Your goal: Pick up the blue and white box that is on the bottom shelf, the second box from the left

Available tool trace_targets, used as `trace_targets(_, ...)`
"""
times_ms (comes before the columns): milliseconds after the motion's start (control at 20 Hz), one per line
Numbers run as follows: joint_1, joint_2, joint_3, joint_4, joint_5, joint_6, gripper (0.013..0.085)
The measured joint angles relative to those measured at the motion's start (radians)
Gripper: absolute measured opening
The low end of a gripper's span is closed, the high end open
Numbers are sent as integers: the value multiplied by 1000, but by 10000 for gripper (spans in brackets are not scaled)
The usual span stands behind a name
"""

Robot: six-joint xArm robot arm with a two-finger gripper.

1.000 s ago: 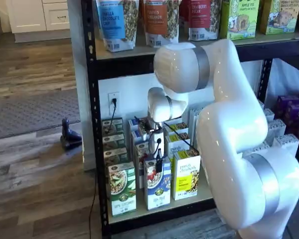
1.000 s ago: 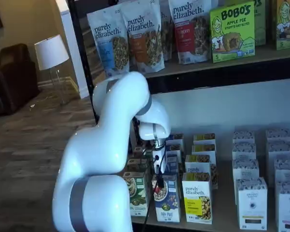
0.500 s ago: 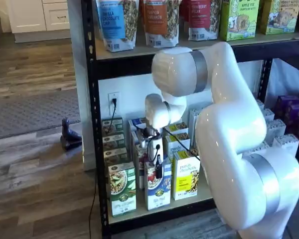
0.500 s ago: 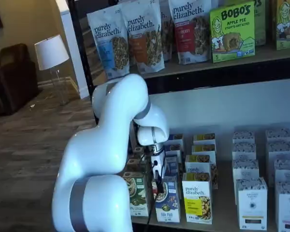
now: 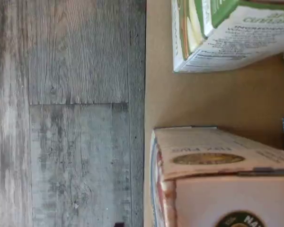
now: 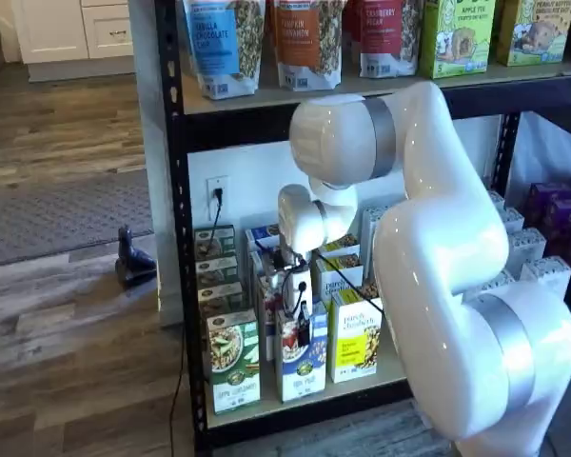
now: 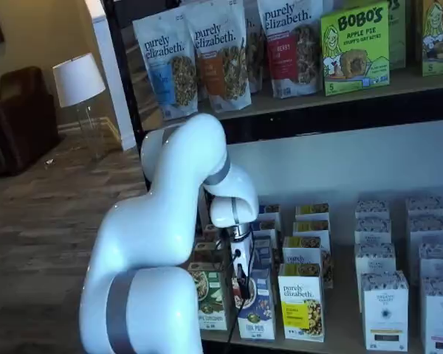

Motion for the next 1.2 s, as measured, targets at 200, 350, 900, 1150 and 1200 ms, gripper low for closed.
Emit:
trace_targets(200, -2, 1, -1, 5, 0, -6, 690)
trace_targets(350, -4, 1, -3, 8, 1, -10, 650)
trace_targets(900, -5, 6, -11, -1, 8, -4, 530)
trace_targets(1150, -5, -2, 6, -7, -8, 1, 450)
trace_targets(1200, -5, -5, 12, -10, -12, 3, 450)
